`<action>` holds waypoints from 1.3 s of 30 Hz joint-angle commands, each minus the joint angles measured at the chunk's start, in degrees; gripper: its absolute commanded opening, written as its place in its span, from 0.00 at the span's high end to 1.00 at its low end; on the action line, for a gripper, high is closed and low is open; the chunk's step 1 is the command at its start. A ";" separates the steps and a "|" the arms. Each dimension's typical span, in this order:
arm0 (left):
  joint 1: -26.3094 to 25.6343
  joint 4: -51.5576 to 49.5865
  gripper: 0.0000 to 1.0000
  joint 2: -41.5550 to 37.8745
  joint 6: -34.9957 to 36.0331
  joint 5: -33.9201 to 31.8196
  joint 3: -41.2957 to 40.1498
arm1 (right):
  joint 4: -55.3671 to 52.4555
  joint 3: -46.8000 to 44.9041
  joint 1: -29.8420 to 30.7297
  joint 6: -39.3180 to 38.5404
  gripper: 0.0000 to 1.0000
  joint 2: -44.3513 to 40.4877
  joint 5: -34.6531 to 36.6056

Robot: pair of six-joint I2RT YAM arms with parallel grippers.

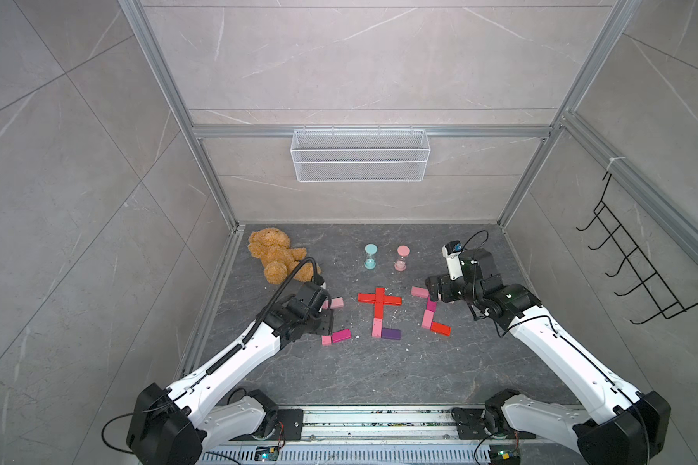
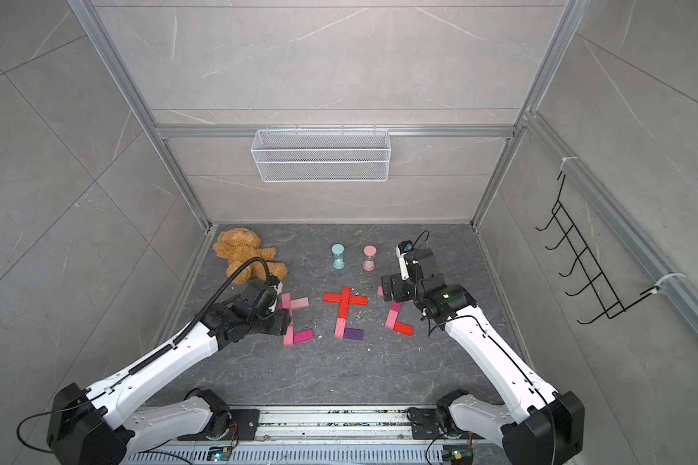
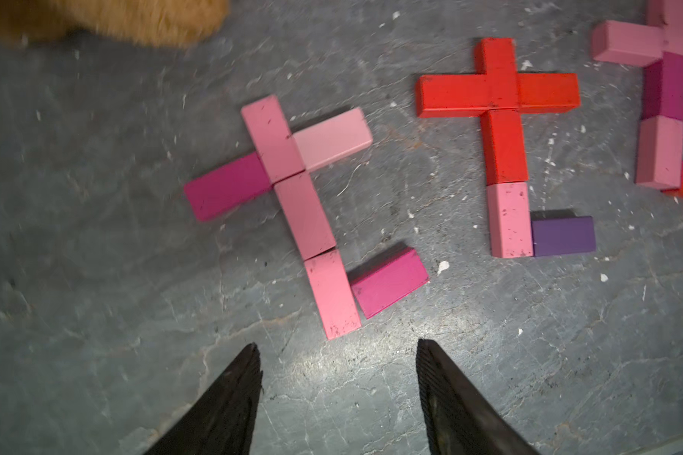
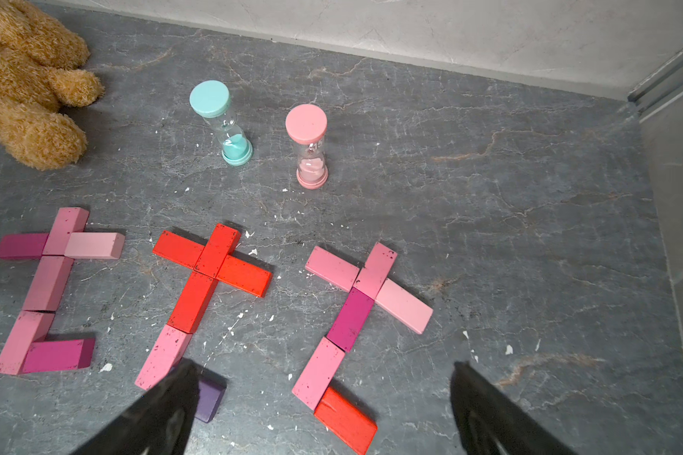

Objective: Assemble the letter t with building blocks
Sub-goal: Adjust the building block at the center of the board.

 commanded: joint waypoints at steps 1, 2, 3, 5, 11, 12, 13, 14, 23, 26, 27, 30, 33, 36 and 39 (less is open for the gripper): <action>2.68 6.90 0.31 -4.39 -12.53 4.78 -5.38 | 0.54 0.26 0.05 -0.04 0.00 0.53 -1.21; 3.40 8.38 0.30 -5.39 -13.89 5.95 -7.09 | 0.56 0.12 0.14 -0.03 0.00 0.60 -1.23; 3.93 9.65 0.28 -6.14 -14.68 6.84 -8.22 | 0.63 0.13 0.13 0.04 0.00 0.61 -1.23; 5.63 12.69 0.27 -7.14 -15.88 9.85 -11.00 | 0.70 0.09 0.16 0.15 0.00 0.68 -1.50; 9.54 22.75 0.29 -5.15 -18.11 18.73 -16.70 | 0.72 0.11 0.09 0.15 0.00 0.96 -1.76; 9.87 23.75 0.30 -4.53 -18.07 19.58 -17.05 | 0.67 0.13 0.14 0.13 0.00 0.90 -1.76; 10.06 24.35 0.30 -3.86 -17.91 19.98 -17.24 | 0.63 0.10 0.12 0.18 0.00 0.76 -1.68; 10.08 24.82 0.30 -3.46 -17.61 20.15 -17.42 | 0.63 0.09 0.14 0.05 0.00 0.67 -1.58; 11.01 29.12 0.32 2.75 -14.90 22.71 -18.50 | 0.72 -0.14 0.14 0.11 0.00 0.24 -1.23; 11.05 29.33 0.32 3.37 -13.96 22.33 -18.66 | 0.63 -0.14 0.12 0.07 0.00 0.08 -1.14; 11.04 29.30 0.32 3.48 -13.74 22.46 -18.61 | 0.63 -0.21 0.14 0.07 0.00 0.06 -1.15; 11.05 28.36 0.32 4.01 -13.07 23.01 -18.16 | 0.72 -0.32 0.13 0.06 0.00 -0.24 -1.06; 11.05 27.77 0.32 4.23 -12.89 23.58 -18.32 | 0.81 -0.31 0.19 0.06 0.00 -0.12 -1.14; 11.05 27.49 0.32 4.41 -12.84 24.11 -18.68 | 0.89 -0.27 0.14 0.07 0.00 -0.19 -1.26; 11.05 27.35 0.33 4.84 -12.63 24.96 -18.86 | 0.98 -0.21 0.16 0.09 0.00 -0.12 -1.36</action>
